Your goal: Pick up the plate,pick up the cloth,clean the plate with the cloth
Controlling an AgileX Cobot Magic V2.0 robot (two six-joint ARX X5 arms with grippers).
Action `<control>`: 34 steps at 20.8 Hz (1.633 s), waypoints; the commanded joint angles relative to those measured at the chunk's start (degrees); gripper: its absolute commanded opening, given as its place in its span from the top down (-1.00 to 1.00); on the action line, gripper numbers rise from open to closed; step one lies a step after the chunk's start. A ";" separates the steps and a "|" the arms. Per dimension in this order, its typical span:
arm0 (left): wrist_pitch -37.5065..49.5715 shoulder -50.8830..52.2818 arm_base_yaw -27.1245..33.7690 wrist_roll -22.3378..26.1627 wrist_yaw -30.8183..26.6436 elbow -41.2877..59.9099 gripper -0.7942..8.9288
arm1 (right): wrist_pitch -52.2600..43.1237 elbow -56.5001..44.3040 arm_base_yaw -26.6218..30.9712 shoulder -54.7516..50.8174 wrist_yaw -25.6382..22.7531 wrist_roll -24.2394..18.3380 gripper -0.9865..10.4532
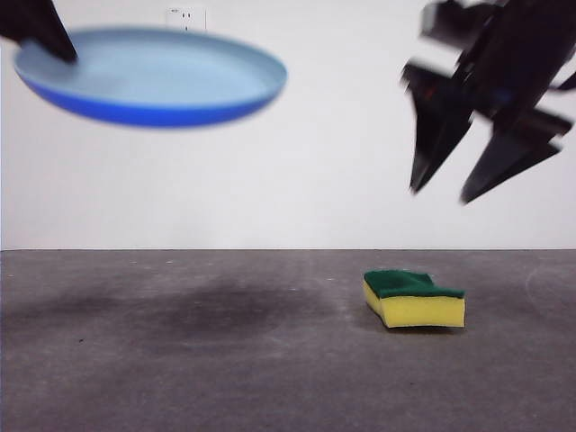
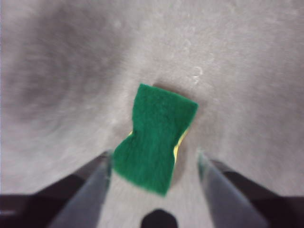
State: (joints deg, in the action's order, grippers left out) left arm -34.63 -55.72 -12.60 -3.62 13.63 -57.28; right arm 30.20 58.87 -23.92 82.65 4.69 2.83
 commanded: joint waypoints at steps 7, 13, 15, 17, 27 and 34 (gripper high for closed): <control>-5.40 5.25 -0.22 0.48 -0.04 0.57 0.85 | -6.88 0.33 -3.91 13.44 -4.68 1.55 0.35; -5.40 5.25 -0.22 0.50 -0.07 0.57 0.85 | -7.26 0.33 -3.89 19.85 -5.29 1.22 0.71; -5.42 5.11 -0.22 0.70 -0.83 0.57 0.85 | -7.28 0.33 -4.00 20.22 -5.33 1.18 0.86; -5.49 4.26 -0.22 0.96 -4.57 0.57 0.85 | -7.34 0.33 -4.33 19.71 -5.73 1.18 0.86; -1.66 -17.14 -2.32 2.23 -5.75 0.57 0.85 | -4.28 0.33 -9.40 0.04 -6.08 3.43 0.86; 5.42 -23.37 -12.52 -2.32 -1.49 0.57 0.85 | -6.49 0.33 -19.41 -5.09 -6.16 6.43 0.86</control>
State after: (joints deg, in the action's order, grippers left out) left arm -29.69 -79.02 -24.97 -4.60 11.62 -57.25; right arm 24.03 59.77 -43.40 77.10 -1.48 8.14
